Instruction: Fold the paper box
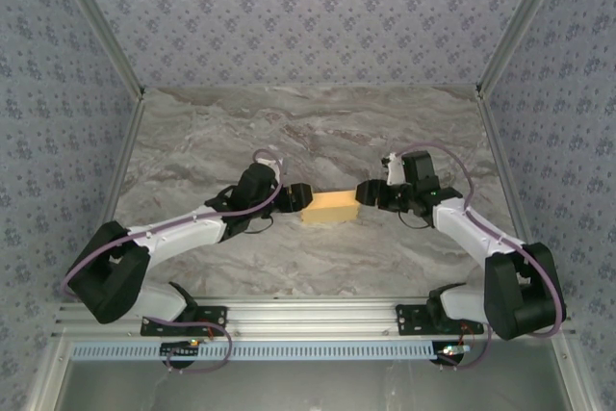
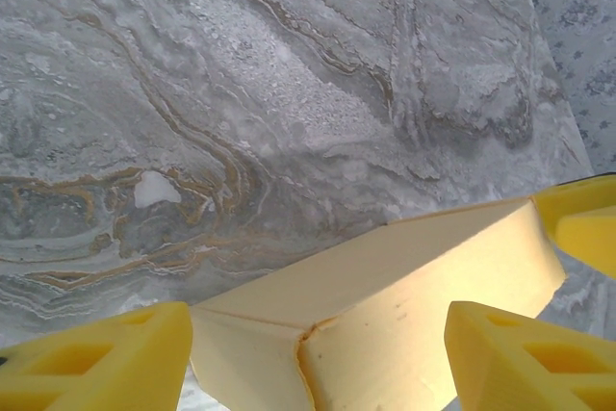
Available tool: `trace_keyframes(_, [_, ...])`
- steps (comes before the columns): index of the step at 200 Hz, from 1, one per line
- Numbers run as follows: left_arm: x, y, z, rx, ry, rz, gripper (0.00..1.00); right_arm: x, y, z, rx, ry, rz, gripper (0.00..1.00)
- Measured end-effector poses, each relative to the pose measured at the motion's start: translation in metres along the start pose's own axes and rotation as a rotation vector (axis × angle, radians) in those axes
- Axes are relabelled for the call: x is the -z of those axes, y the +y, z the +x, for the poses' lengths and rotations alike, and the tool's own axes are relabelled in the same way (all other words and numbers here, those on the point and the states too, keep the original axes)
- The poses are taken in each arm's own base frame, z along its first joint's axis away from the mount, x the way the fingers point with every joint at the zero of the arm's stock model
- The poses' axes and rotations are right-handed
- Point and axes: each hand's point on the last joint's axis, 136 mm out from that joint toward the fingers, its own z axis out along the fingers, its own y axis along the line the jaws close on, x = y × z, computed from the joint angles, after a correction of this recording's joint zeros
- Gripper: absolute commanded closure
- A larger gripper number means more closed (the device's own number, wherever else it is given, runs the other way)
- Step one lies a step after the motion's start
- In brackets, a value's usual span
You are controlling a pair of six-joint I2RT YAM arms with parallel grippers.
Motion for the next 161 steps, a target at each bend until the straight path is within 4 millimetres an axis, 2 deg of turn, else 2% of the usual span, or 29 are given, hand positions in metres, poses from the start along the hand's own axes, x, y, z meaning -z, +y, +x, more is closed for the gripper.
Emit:
trace_keyframes(63, [-0.001, 0.001, 0.017, 0.064, 0.059, 0.026, 0.41, -0.008, 0.009, 0.007, 0.021, 0.034, -0.017, 0.51])
trace_keyframes(129, [-0.001, 0.001, 0.017, 0.074, 0.059, 0.027, 0.51, -0.015, 0.023, 0.005, 0.053, 0.045, -0.046, 0.60])
trace_keyframes(161, [-0.003, 0.005, 0.016, 0.071, 0.052, 0.007, 0.53, -0.018, 0.025, -0.004, 0.052, 0.036, -0.042, 0.62])
